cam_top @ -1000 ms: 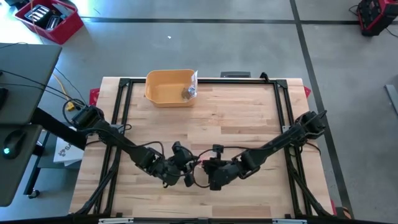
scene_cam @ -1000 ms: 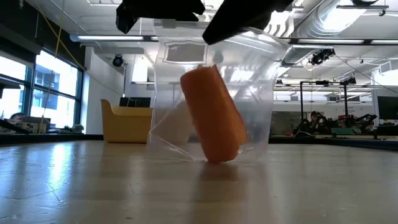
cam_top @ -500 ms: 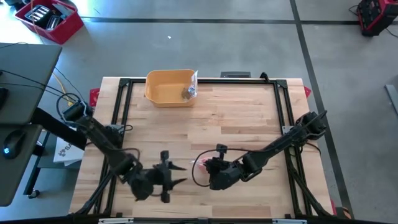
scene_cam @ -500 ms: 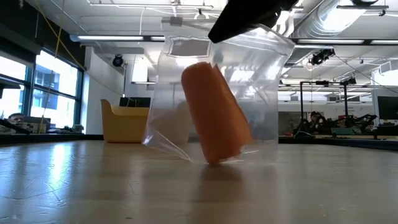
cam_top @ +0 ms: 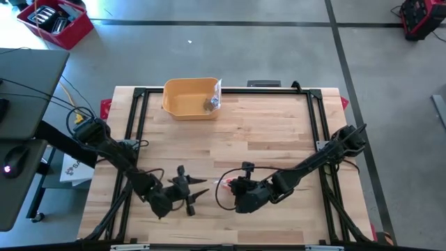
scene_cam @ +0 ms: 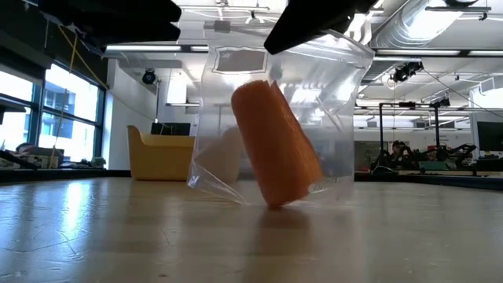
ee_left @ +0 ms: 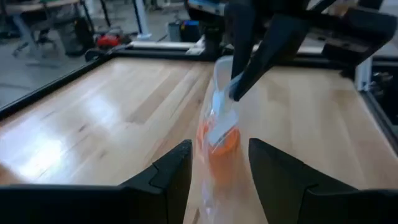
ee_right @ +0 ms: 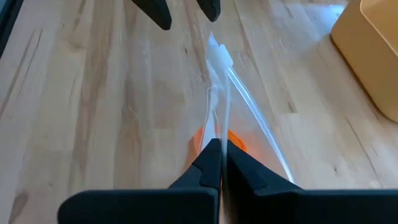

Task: Roll bandage
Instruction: Close the transparent zip bag

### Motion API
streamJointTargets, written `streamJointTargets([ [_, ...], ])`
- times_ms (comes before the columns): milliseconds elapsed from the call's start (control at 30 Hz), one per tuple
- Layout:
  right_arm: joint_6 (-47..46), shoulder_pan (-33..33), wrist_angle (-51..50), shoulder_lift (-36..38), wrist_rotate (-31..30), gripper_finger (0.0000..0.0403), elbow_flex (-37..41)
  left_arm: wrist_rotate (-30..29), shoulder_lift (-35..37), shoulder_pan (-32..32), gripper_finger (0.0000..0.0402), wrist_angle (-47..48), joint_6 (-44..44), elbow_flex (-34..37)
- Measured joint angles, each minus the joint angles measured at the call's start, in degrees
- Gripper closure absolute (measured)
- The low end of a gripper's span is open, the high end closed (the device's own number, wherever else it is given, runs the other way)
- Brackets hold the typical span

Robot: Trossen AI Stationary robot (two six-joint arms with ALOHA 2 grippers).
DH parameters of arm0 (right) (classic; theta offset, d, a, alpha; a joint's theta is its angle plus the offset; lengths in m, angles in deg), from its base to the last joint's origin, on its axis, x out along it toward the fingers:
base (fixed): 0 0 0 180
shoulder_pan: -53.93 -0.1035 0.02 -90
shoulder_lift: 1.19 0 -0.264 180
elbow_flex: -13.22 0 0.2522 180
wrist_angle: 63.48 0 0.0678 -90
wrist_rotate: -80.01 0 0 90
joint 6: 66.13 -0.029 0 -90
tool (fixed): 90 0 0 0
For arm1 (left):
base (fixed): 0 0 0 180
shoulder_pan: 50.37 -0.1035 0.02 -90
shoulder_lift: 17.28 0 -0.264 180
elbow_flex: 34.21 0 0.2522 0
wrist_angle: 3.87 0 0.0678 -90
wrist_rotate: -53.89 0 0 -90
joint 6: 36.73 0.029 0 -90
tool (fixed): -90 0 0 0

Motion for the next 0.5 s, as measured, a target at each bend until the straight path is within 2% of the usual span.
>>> streamJointTargets([
  [167, -0.09, 0.07, 0.94, 0.0, 0.02, 0.0403, 0.0, 5.71, -0.12, -2.78, 0.0247, -14.81, 7.47, 4.12],
  [267, -0.09, 0.07, 1.16, 0.0, 0.02, 0.0403, 0.0, 9.85, -1.1, -4.63, 0.0247, -18.43, 9.43, 4.76],
  [500, -0.07, 0.07, 1.25, 0.0, 0.02, 0.0403, 0.0, 10.54, -3.63, -6.43, 0.0262, -22.69, 10.89, 4.72],
])
